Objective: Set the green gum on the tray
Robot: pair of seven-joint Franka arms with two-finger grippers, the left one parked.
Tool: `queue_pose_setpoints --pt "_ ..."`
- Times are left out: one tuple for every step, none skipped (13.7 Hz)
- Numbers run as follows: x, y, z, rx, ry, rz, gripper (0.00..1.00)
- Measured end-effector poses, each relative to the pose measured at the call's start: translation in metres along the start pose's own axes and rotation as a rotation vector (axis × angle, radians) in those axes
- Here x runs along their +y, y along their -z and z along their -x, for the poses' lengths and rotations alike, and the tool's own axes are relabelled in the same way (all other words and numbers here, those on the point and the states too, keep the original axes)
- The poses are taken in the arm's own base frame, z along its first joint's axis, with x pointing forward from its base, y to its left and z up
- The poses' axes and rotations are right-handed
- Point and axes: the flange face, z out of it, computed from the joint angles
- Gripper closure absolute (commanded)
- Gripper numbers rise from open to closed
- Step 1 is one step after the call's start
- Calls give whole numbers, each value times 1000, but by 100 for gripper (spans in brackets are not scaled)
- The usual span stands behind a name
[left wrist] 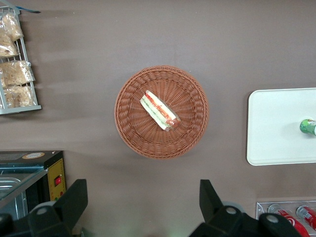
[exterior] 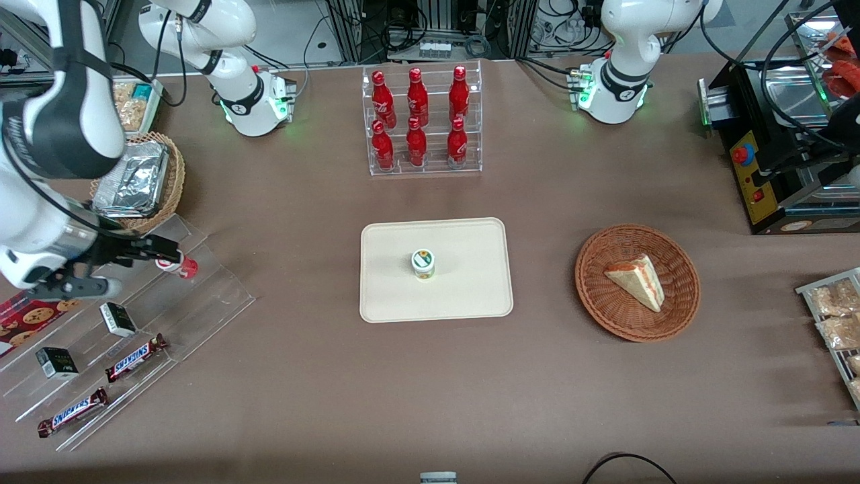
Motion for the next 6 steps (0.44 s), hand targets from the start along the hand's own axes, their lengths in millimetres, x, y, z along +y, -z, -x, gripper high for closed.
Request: queue_pose_setpoints --pt "4 6 8 -12 -4 -2 0" --pt "4 13 17 -26 -5 -4 0" --pt "4 20 27 -46 -6 -6 0" --pt "6 29 38 -67 -8 -8 0" --pt "7 37 47 -80 -12 -8 0" --pt "10 44 54 -86 -19 0 0"
